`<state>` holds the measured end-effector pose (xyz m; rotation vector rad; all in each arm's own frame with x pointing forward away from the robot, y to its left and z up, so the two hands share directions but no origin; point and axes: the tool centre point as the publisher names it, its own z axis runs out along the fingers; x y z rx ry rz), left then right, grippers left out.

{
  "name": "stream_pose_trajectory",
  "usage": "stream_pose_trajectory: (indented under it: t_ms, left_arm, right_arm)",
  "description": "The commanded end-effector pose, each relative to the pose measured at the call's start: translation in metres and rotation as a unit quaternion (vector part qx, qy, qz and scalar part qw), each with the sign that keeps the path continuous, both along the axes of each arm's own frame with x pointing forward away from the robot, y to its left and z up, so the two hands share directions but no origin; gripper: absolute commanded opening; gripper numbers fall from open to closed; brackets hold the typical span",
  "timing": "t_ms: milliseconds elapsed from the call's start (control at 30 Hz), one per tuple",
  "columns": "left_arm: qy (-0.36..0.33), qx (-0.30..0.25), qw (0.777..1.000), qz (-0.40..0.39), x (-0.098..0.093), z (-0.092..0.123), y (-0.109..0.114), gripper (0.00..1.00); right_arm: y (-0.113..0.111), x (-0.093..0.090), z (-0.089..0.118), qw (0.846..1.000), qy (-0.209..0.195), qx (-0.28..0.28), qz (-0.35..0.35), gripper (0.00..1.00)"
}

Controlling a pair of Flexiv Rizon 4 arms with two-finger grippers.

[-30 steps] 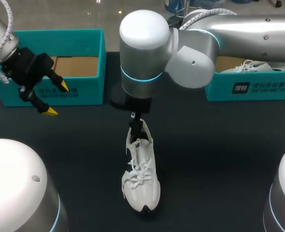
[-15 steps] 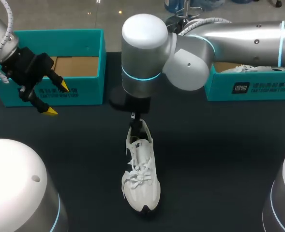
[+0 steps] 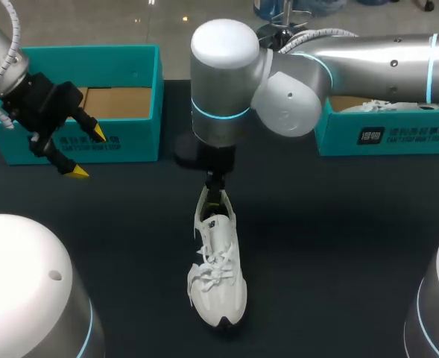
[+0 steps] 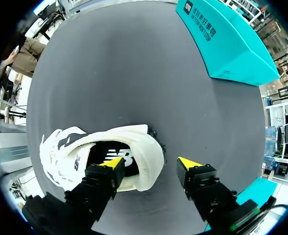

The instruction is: Take the shoe out of the shoebox, open the shoe tongue, remove and reinsert the insole, then place the shoe into the shoebox

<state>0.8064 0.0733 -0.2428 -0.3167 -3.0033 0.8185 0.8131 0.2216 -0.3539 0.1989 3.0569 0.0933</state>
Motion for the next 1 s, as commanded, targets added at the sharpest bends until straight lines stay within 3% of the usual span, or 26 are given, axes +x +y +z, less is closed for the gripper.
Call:
stream_pose_trajectory:
  t_ms: [33,333,533,733,1000]
  left_arm:
    - [0.001,0.002,1.0,0.0,0.0,0.0,0.0,1.0]
    - [0.001,0.002,1.0,0.0,0.0,0.0,0.0,1.0]
    - [0.001,0.002,1.0,0.0,0.0,0.0,0.0,1.0]
    - [0.001,0.002,1.0,0.0,0.0,0.0,0.0,1.0]
    - [0.001,0.002,1.0,0.0,0.0,0.0,0.0,1.0]
  right_arm:
    - [0.002,-0.004,-0.004,1.0,0.001,0.003,0.0,0.0]
    - [0.006,-0.016,-0.005,1.0,-0.002,0.01,-0.012,0.0]
    - [0.005,-0.023,0.014,0.999,-0.026,0.001,-0.031,0.0]
    - [-0.003,-0.018,0.071,0.997,-0.063,-0.033,-0.042,0.0]
    - [-0.031,0.01,0.158,0.991,-0.088,-0.077,-0.058,0.0]
